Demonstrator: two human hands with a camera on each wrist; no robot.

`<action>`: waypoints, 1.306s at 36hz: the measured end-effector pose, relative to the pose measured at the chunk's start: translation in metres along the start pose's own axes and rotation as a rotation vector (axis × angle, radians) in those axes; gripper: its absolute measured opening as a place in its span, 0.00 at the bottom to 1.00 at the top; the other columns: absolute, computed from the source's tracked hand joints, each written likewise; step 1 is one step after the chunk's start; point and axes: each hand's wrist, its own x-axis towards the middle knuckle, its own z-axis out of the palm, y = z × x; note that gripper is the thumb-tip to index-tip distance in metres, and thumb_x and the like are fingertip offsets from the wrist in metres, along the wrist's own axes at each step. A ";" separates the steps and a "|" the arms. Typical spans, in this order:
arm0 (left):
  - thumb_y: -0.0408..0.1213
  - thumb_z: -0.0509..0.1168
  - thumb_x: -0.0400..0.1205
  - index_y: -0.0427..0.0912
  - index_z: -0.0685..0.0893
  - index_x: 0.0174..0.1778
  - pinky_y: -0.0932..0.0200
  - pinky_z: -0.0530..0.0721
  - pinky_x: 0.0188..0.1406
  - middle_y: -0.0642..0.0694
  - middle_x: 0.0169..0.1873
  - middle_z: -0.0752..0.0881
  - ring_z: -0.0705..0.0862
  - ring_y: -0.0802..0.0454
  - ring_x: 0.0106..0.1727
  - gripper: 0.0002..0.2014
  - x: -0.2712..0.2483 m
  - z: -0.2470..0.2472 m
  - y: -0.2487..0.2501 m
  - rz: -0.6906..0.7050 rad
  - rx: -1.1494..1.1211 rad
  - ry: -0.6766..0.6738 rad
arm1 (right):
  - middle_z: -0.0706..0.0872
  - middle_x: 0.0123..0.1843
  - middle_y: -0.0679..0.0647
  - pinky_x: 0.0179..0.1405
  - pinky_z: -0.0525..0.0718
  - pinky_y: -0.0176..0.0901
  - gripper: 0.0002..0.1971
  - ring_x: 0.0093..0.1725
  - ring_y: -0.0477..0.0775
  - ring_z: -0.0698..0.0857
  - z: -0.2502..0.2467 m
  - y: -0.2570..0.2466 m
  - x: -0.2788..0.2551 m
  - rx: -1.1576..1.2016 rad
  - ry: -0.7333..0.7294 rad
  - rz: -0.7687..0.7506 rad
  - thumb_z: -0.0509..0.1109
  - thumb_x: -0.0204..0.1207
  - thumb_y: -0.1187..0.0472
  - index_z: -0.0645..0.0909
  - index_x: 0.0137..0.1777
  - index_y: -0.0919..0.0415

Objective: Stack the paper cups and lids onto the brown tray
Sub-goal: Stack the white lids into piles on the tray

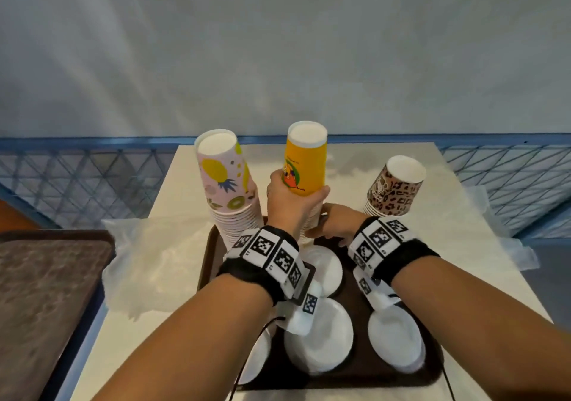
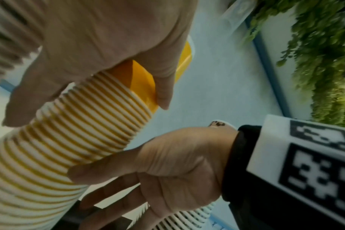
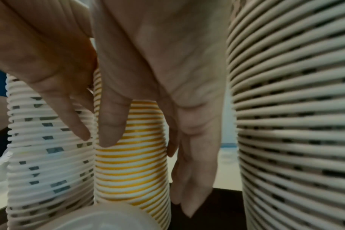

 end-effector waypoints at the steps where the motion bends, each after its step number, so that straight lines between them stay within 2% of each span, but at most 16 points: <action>1: 0.39 0.81 0.63 0.41 0.69 0.65 0.42 0.82 0.62 0.42 0.59 0.82 0.82 0.44 0.60 0.37 0.003 0.002 -0.003 0.011 0.000 0.005 | 0.81 0.67 0.64 0.61 0.80 0.54 0.26 0.65 0.64 0.81 0.001 0.002 0.003 0.004 -0.007 -0.010 0.74 0.73 0.58 0.73 0.70 0.65; 7: 0.35 0.79 0.64 0.42 0.69 0.64 0.46 0.83 0.59 0.47 0.52 0.82 0.83 0.45 0.55 0.36 0.015 0.001 -0.016 0.021 -0.094 0.064 | 0.84 0.63 0.60 0.57 0.81 0.48 0.28 0.63 0.61 0.82 0.008 0.011 0.024 -0.020 -0.037 -0.045 0.77 0.69 0.54 0.77 0.66 0.64; 11: 0.33 0.79 0.65 0.42 0.68 0.67 0.46 0.81 0.60 0.47 0.53 0.81 0.81 0.45 0.56 0.37 0.021 -0.003 -0.018 0.007 -0.126 0.087 | 0.86 0.63 0.61 0.61 0.84 0.54 0.31 0.59 0.62 0.84 0.018 0.022 0.045 0.017 -0.060 -0.039 0.81 0.61 0.56 0.78 0.65 0.63; 15: 0.33 0.79 0.65 0.43 0.69 0.64 0.48 0.82 0.57 0.52 0.48 0.81 0.81 0.49 0.52 0.34 0.018 -0.003 -0.020 0.026 -0.127 0.067 | 0.83 0.66 0.60 0.67 0.80 0.60 0.49 0.65 0.61 0.82 0.025 0.032 0.064 0.174 -0.077 -0.099 0.85 0.44 0.50 0.74 0.70 0.60; 17: 0.31 0.79 0.65 0.46 0.69 0.61 0.53 0.82 0.52 0.56 0.46 0.81 0.82 0.53 0.49 0.33 0.015 -0.004 -0.020 0.043 -0.151 0.038 | 0.82 0.67 0.61 0.69 0.78 0.62 0.46 0.67 0.62 0.81 0.024 0.034 0.069 0.260 -0.103 -0.114 0.86 0.49 0.58 0.73 0.71 0.61; 20: 0.35 0.80 0.60 0.52 0.69 0.58 0.52 0.83 0.54 0.50 0.52 0.83 0.83 0.51 0.54 0.35 0.008 -0.009 -0.014 0.090 -0.216 -0.004 | 0.79 0.69 0.61 0.67 0.78 0.59 0.49 0.69 0.63 0.77 0.016 0.025 0.049 0.381 -0.028 -0.103 0.86 0.53 0.65 0.64 0.75 0.60; 24: 0.35 0.80 0.60 0.61 0.70 0.52 0.51 0.84 0.57 0.54 0.52 0.83 0.83 0.55 0.55 0.32 -0.005 -0.014 0.006 0.205 -0.201 -0.075 | 0.81 0.68 0.60 0.67 0.79 0.62 0.60 0.68 0.61 0.79 0.016 0.038 0.060 0.480 0.113 -0.255 0.89 0.38 0.52 0.66 0.75 0.59; 28: 0.35 0.80 0.65 0.59 0.68 0.58 0.56 0.83 0.58 0.61 0.52 0.81 0.82 0.63 0.56 0.34 -0.023 -0.020 0.022 0.316 -0.158 -0.126 | 0.84 0.59 0.56 0.57 0.83 0.54 0.42 0.57 0.55 0.83 0.003 0.014 0.013 0.400 0.216 -0.317 0.86 0.51 0.61 0.73 0.67 0.65; 31: 0.37 0.79 0.66 0.57 0.68 0.62 0.66 0.83 0.54 0.65 0.52 0.81 0.82 0.73 0.52 0.34 -0.038 -0.030 0.026 0.359 -0.141 -0.184 | 0.85 0.62 0.53 0.63 0.83 0.52 0.47 0.61 0.52 0.84 -0.003 0.009 -0.009 0.354 0.219 -0.327 0.86 0.45 0.50 0.74 0.68 0.61; 32: 0.38 0.80 0.66 0.54 0.68 0.65 0.67 0.83 0.54 0.64 0.53 0.82 0.82 0.72 0.52 0.35 -0.043 -0.033 0.025 0.369 -0.124 -0.200 | 0.87 0.60 0.49 0.61 0.84 0.49 0.43 0.60 0.48 0.85 -0.004 0.007 -0.019 0.358 0.185 -0.342 0.86 0.49 0.55 0.75 0.67 0.59; 35: 0.39 0.80 0.65 0.49 0.68 0.69 0.62 0.83 0.60 0.59 0.58 0.82 0.82 0.68 0.58 0.39 -0.058 -0.041 0.017 0.351 -0.074 -0.240 | 0.89 0.35 0.32 0.37 0.81 0.22 0.21 0.38 0.26 0.84 0.000 0.007 -0.043 0.369 0.071 -0.393 0.76 0.66 0.77 0.78 0.51 0.55; 36: 0.39 0.81 0.65 0.48 0.68 0.70 0.58 0.83 0.62 0.56 0.60 0.83 0.82 0.65 0.60 0.40 -0.062 -0.044 0.013 0.341 -0.065 -0.251 | 0.89 0.36 0.35 0.36 0.81 0.22 0.20 0.38 0.27 0.84 0.003 0.007 -0.053 0.385 0.042 -0.392 0.76 0.66 0.77 0.78 0.52 0.57; 39: 0.35 0.81 0.64 0.48 0.68 0.71 0.50 0.83 0.65 0.51 0.63 0.83 0.82 0.57 0.64 0.41 -0.073 -0.054 -0.001 0.319 -0.074 -0.288 | 0.86 0.63 0.55 0.62 0.84 0.43 0.36 0.63 0.47 0.84 0.015 0.002 -0.076 0.414 0.010 -0.452 0.78 0.59 0.67 0.74 0.70 0.64; 42: 0.29 0.81 0.64 0.44 0.69 0.71 0.52 0.84 0.63 0.47 0.63 0.84 0.84 0.54 0.64 0.41 -0.082 -0.071 -0.014 0.277 -0.117 -0.325 | 0.82 0.69 0.59 0.71 0.78 0.52 0.40 0.69 0.55 0.80 0.028 -0.004 -0.087 0.409 -0.033 -0.458 0.81 0.58 0.67 0.72 0.73 0.64; 44: 0.26 0.81 0.63 0.42 0.71 0.72 0.58 0.86 0.58 0.47 0.62 0.86 0.85 0.55 0.63 0.42 -0.087 -0.085 -0.022 0.250 -0.139 -0.351 | 0.82 0.68 0.57 0.69 0.81 0.48 0.42 0.68 0.54 0.80 0.038 -0.006 -0.091 0.392 -0.056 -0.439 0.81 0.55 0.63 0.72 0.73 0.63; 47: 0.34 0.83 0.55 0.40 0.78 0.68 0.73 0.84 0.46 0.54 0.52 0.91 0.88 0.63 0.55 0.42 -0.094 -0.108 -0.028 0.226 -0.129 -0.364 | 0.82 0.63 0.52 0.52 0.83 0.29 0.39 0.62 0.51 0.80 0.051 -0.015 -0.100 0.387 -0.089 -0.409 0.82 0.62 0.67 0.70 0.73 0.60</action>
